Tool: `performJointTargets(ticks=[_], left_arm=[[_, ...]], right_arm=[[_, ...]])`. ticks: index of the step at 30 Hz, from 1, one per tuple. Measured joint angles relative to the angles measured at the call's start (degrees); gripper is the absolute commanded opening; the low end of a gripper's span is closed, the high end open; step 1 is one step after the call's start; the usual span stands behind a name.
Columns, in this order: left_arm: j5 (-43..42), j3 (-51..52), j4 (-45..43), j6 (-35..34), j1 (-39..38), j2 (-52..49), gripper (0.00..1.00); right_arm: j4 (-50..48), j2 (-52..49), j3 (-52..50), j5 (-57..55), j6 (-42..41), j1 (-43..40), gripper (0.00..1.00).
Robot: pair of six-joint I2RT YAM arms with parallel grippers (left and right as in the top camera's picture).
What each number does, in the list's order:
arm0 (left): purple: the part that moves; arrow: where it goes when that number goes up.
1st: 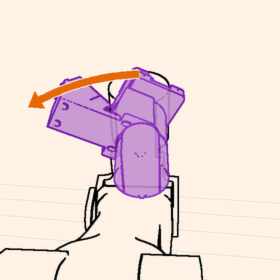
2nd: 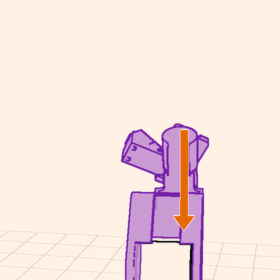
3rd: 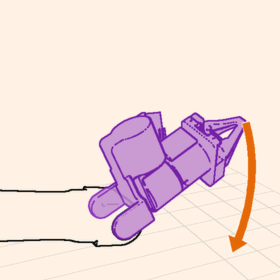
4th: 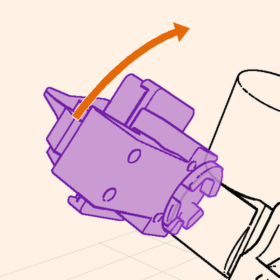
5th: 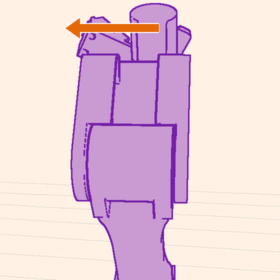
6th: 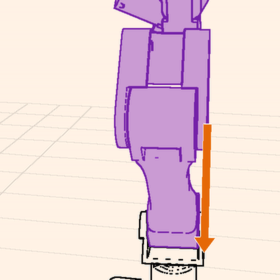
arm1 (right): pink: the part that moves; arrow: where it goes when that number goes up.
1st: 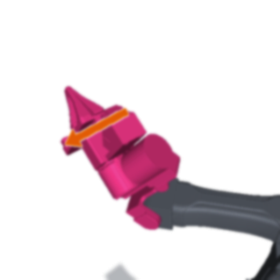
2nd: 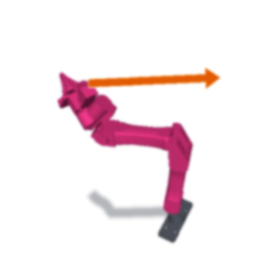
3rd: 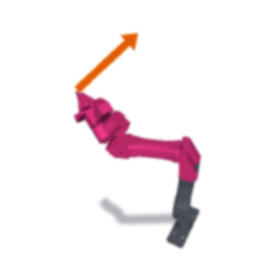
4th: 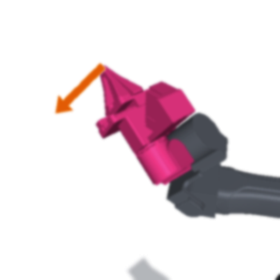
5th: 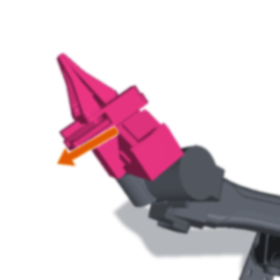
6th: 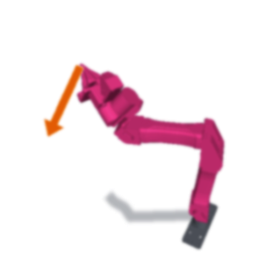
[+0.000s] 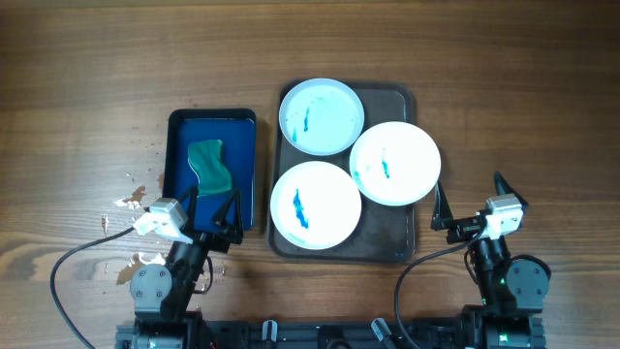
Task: Clean dirty plates on tray and stack at the side
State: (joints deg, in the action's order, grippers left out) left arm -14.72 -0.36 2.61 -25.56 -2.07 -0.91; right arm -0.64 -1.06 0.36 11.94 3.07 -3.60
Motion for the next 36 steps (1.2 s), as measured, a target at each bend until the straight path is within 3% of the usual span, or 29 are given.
performJointTargets(ticks=[18, 23, 28, 30, 32, 34, 35, 36], left_arm=[[0.0, 0.0, -0.09, -0.02, 0.0, 0.0, 1.0], [-0.92, 0.0, -3.78, -0.11, 0.0, -0.02, 1.0], [-6.29, -0.11, -6.95, -2.99, 0.0, -0.04, 1.0], [-7.19, -1.68, -1.88, -4.63, 0.0, -0.46, 1.0], [-6.95, -7.56, 8.24, -5.42, 0.0, -3.67, 1.0], [-5.88, -17.03, 17.81, -5.42, 0.0, -10.43, 1.0], [-5.73, -17.81, 18.01, -5.31, 0.0, -11.1, 1.0], [-5.11, -27.47, 27.78, -4.28, 0.0, -19.54, 1.0]], right_arm=[[-0.02, 0.0, 0.0, 0.0, 0.02, 0.0, 1.0], [-0.66, -0.07, 0.0, 2.38, -0.02, 0.02, 1.0], [-2.67, -0.24, 0.0, 9.03, -11.39, 0.0, 1.0], [-8.79, -0.37, 0.09, 14.05, -17.53, 0.02, 1.0], [-8.92, -0.59, 1.55, 17.53, -20.02, 0.02, 1.0], [-4.66, -2.93, 8.39, 19.39, -21.24, 0.0, 1.0], [-2.6, -3.72, 10.47, 19.71, -21.42, 0.0, 1.0], [4.09, -7.67, 16.65, 20.24, -21.51, 0.0, 1.0]])
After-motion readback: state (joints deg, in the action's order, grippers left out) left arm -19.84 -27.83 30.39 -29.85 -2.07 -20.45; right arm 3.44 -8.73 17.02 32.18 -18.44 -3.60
